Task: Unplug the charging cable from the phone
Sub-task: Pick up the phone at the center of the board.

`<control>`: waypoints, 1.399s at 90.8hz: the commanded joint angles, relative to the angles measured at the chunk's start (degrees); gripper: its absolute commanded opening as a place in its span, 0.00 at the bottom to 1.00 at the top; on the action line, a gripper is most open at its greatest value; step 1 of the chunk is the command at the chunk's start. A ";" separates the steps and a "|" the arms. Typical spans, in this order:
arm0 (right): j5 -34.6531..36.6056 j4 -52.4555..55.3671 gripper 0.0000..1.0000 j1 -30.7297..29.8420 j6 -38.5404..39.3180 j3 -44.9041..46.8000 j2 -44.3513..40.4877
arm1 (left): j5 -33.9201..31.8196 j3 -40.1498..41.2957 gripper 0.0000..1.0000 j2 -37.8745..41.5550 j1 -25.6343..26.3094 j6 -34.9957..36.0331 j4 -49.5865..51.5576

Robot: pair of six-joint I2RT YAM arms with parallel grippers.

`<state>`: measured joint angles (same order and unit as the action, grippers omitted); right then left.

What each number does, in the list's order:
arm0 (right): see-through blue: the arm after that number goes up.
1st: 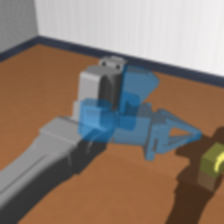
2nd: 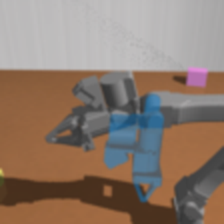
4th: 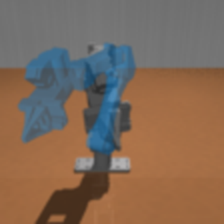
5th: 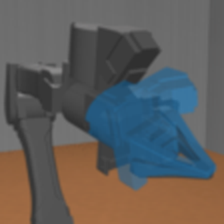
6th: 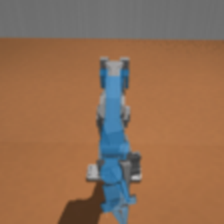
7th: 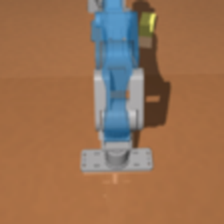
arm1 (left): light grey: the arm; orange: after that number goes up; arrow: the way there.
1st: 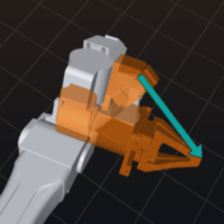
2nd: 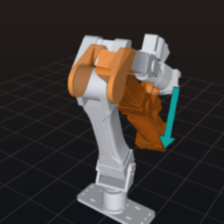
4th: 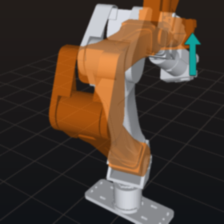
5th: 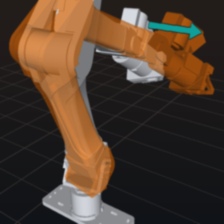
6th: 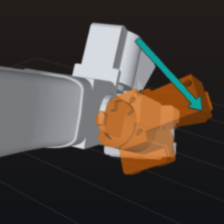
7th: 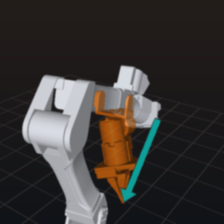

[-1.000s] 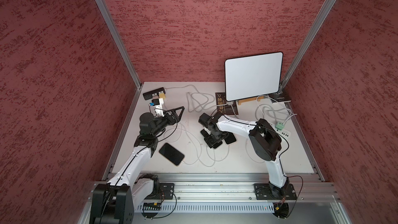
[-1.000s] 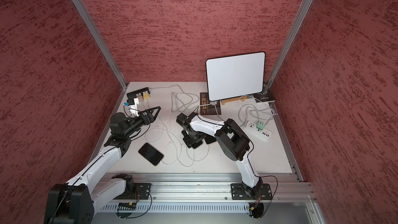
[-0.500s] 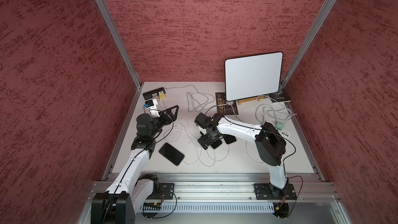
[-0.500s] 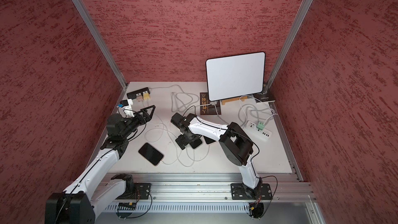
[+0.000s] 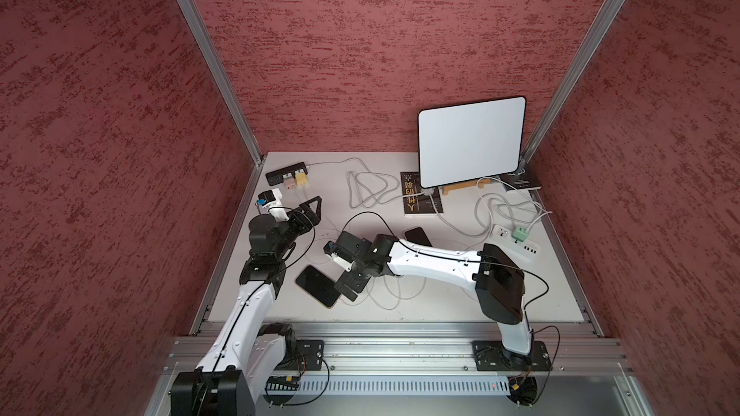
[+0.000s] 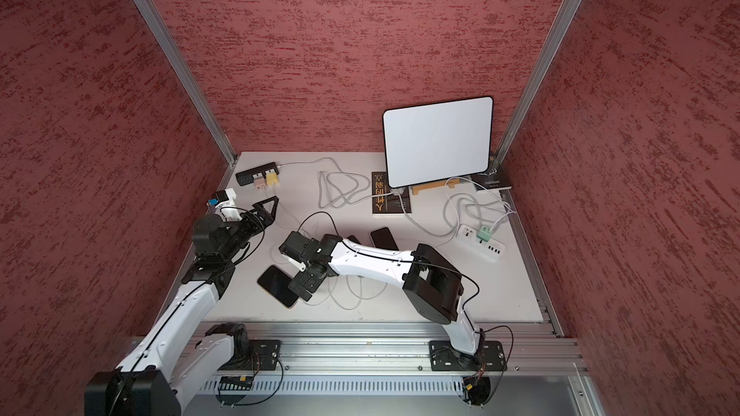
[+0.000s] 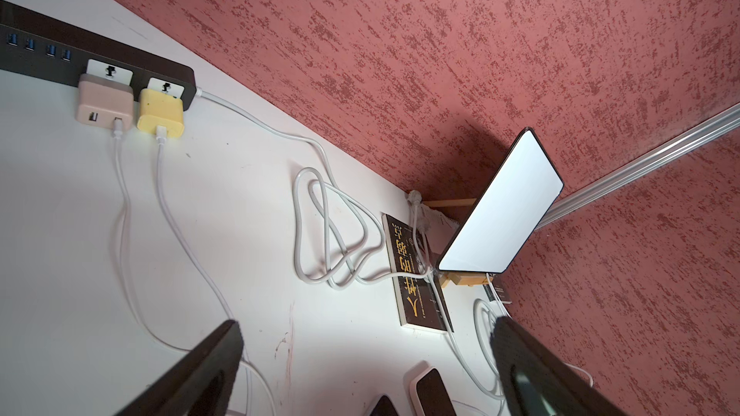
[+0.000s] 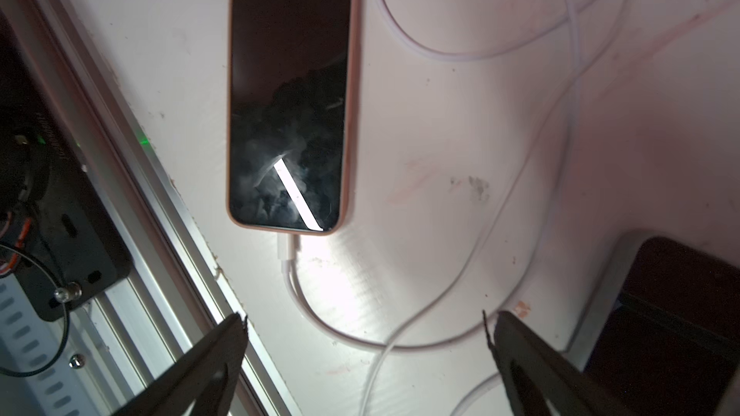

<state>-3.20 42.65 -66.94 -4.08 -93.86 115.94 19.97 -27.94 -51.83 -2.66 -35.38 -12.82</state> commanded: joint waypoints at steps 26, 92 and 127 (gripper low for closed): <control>-1.98 -9.95 0.99 -3.68 4.69 -5.97 7.82 | -3.45 2.01 1.00 1.16 -1.92 -1.61 1.88; 3.80 -14.20 0.99 -4.33 5.04 -10.50 17.02 | -2.03 4.03 1.00 0.44 -6.17 -3.50 0.35; 4.70 -12.64 0.97 -4.34 5.74 -10.55 18.39 | -1.70 4.13 1.00 0.90 -7.35 -4.01 0.07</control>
<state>0.12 29.08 -70.74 0.97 -102.72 132.70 17.78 -24.36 -51.53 -9.30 -39.18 -11.53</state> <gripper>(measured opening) 0.977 0.998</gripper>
